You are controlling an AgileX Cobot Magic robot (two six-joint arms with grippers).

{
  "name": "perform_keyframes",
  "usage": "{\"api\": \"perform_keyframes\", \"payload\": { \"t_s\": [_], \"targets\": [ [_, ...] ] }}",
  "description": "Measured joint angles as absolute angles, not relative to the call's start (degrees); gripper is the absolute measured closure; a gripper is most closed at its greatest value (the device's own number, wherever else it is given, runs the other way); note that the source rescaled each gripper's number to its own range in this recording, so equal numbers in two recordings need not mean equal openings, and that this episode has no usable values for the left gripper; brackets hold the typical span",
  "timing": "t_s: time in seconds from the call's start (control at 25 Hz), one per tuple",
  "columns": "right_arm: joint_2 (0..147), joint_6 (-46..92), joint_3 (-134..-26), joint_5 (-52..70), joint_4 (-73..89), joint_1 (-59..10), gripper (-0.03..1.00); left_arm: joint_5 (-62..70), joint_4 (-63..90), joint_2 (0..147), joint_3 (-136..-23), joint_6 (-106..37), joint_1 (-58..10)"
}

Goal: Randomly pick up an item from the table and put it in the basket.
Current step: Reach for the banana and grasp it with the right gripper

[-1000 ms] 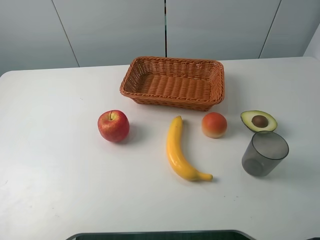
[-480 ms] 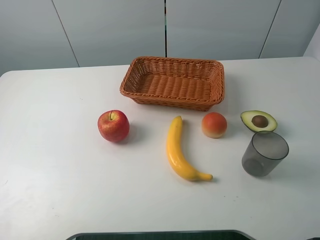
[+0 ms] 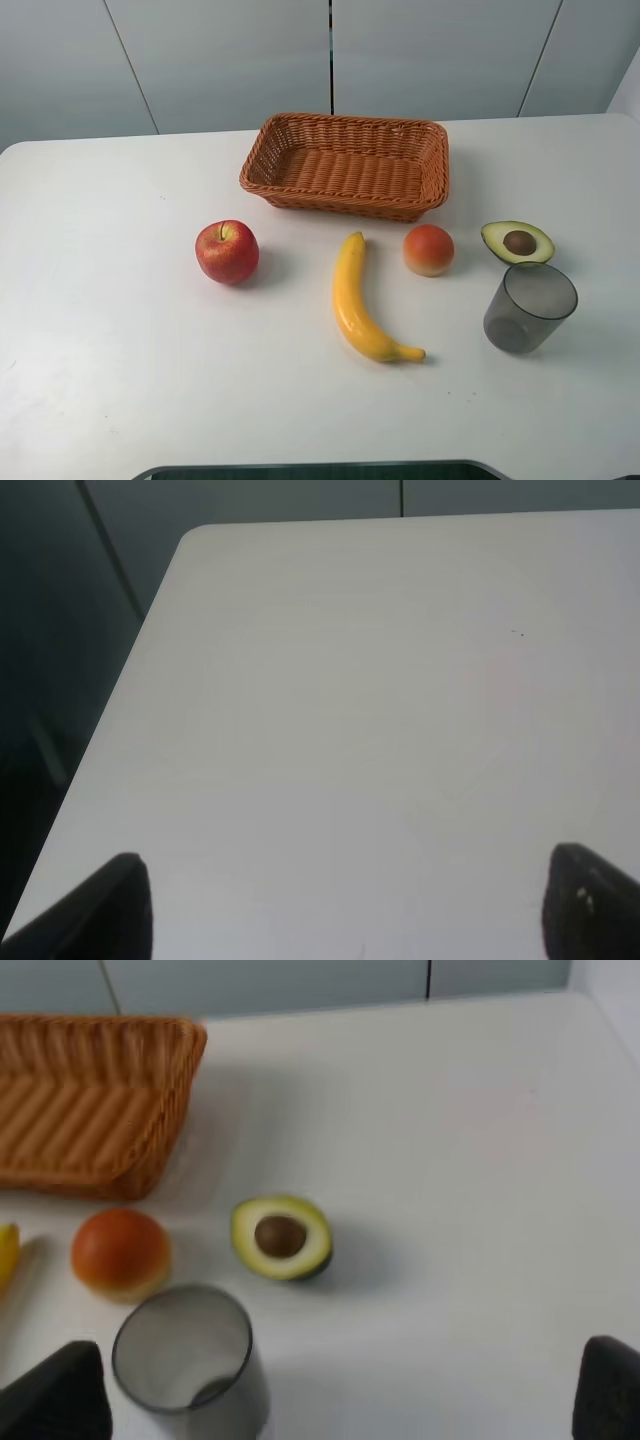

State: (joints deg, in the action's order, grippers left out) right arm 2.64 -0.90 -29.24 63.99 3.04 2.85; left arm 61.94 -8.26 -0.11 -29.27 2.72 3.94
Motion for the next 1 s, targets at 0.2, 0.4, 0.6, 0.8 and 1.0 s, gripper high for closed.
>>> {"api": "perform_keyframes", "payload": {
  "t_s": [0.2, 0.4, 0.6, 0.8, 1.0],
  "targets": [
    [19.0, -0.9, -33.9, 66.3, 7.0, 2.8, -0.03, 61.9, -8.3, -0.1, -29.3, 2.7, 3.9],
    [36.5, -0.9, -41.0, 66.3, 8.1, 2.6, -0.03, 61.9, -8.3, -0.1, -29.3, 2.7, 3.9],
    [49.1, -0.9, -46.0, 65.8, 7.7, -8.3, -0.03, 61.9, -8.3, -0.1, -29.3, 2.7, 3.9],
    [58.8, -1.8, -48.6, 61.3, 7.4, -19.7, -0.03, 61.9, -8.3, -0.1, -29.3, 2.7, 3.9],
    [69.6, -2.9, -49.8, 59.9, 8.6, -29.4, -0.03, 61.9, -8.3, -0.1, -29.3, 2.7, 3.9]
  ]
}}
